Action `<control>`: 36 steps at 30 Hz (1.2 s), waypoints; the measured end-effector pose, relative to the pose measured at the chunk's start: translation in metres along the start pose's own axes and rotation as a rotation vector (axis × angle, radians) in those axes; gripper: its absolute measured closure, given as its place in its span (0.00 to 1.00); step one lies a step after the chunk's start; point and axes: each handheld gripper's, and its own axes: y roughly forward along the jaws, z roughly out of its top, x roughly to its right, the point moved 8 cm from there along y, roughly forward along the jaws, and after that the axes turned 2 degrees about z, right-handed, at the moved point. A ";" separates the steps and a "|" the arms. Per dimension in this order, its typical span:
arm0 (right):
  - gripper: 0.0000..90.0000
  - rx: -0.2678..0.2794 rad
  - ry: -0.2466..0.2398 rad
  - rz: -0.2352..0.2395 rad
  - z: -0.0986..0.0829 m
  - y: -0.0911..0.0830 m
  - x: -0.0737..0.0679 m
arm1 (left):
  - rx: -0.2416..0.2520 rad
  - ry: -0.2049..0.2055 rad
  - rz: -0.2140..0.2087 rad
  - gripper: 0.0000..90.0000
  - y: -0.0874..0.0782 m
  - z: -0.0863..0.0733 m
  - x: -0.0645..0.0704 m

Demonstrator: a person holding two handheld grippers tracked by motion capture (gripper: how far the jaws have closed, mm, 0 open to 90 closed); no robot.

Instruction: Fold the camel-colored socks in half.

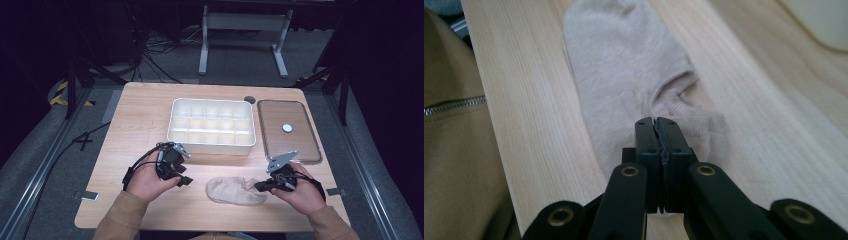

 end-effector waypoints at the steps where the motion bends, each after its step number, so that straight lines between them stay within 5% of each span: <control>1: 1.00 -0.015 0.001 0.002 -0.001 0.002 -0.001 | -0.003 0.007 -0.003 0.56 0.002 0.001 0.001; 12: 1.00 -0.047 -0.031 0.023 0.000 0.027 -0.012 | -0.016 0.037 -0.027 0.55 0.018 0.007 0.012; 23: 1.00 -0.110 -0.007 -0.031 -0.010 0.031 -0.003 | -0.051 0.064 -0.039 0.54 0.038 0.010 0.021; 36: 1.00 -0.081 -0.040 -0.029 0.000 0.040 -0.007 | -0.059 0.057 -0.044 0.55 0.045 0.011 0.021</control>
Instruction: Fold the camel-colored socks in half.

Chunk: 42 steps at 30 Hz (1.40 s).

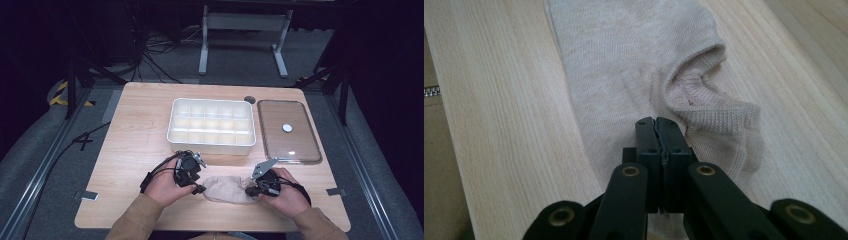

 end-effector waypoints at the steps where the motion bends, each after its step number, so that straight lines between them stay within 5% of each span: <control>1: 1.00 0.003 -0.004 0.000 0.001 0.001 0.000 | 0.003 -0.005 0.001 0.55 0.002 0.001 0.000; 18: 1.00 0.023 -0.009 -0.009 0.000 0.001 0.000 | -0.049 0.014 0.015 0.61 0.023 0.005 0.001; 26: 0.99 0.025 -0.012 -0.015 0.000 0.001 0.000 | -0.055 0.031 0.014 0.72 0.025 0.008 0.006; 31: 0.98 0.025 -0.019 -0.023 0.000 0.000 -0.001 | -0.064 0.031 -0.018 0.88 0.026 0.008 0.010; 36: 0.99 0.053 -0.016 -0.014 0.003 -0.007 -0.005 | -0.065 0.039 -0.011 0.91 0.026 0.008 0.011; 42: 0.99 0.021 0.058 -0.067 -0.008 -0.018 0.004 | -0.063 0.050 -0.010 0.91 0.024 0.009 0.013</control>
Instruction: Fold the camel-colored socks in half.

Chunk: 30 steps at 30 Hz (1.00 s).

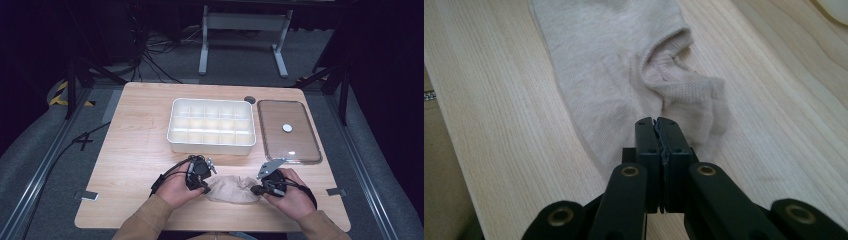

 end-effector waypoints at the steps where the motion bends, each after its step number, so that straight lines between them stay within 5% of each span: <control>1: 0.99 0.004 0.000 0.012 -0.001 -0.001 0.000 | 0.010 -0.003 -0.002 0.91 -0.001 0.000 0.000; 14: 1.00 -0.024 -0.018 0.040 0.000 0.012 -0.006 | 0.081 -0.007 -0.031 0.91 -0.024 0.006 0.005; 25: 0.99 0.004 -0.041 0.054 0.008 0.018 -0.013 | 0.137 0.009 -0.066 0.91 -0.036 0.014 0.013; 30: 0.99 0.047 -0.028 0.029 0.009 0.004 -0.010 | 0.144 0.010 -0.059 0.91 -0.042 0.016 0.013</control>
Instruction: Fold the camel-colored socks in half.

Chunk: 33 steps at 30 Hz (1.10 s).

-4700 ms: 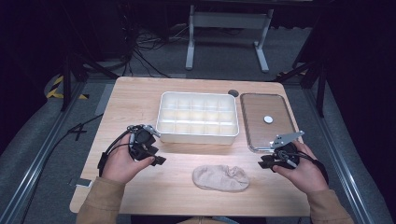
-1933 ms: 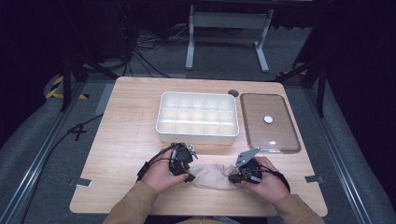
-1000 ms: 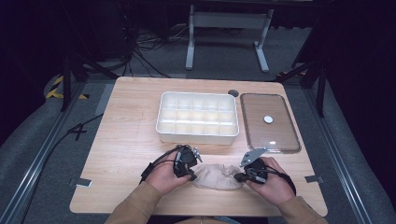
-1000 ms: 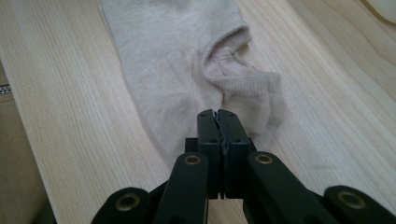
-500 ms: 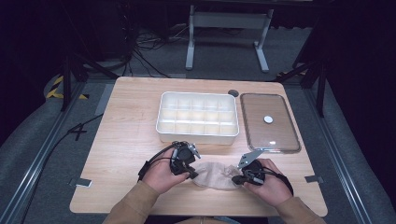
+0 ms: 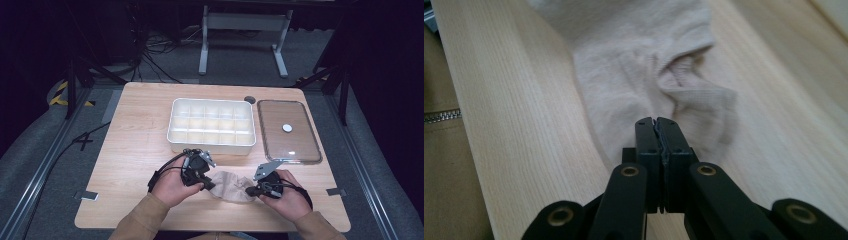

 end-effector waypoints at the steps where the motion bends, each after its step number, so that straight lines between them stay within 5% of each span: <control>1: 0.99 0.007 0.006 -0.011 -0.001 -0.004 0.003 | -0.001 0.001 0.002 0.91 -0.001 0.000 0.000; 11: 1.00 -0.051 0.021 -0.032 -0.014 0.007 0.010 | -0.003 -0.002 0.000 0.91 -0.005 0.003 -0.001; 33: 1.00 -0.023 0.002 -0.024 -0.004 0.017 0.007 | 0.022 0.043 -0.003 0.90 0.002 0.019 0.006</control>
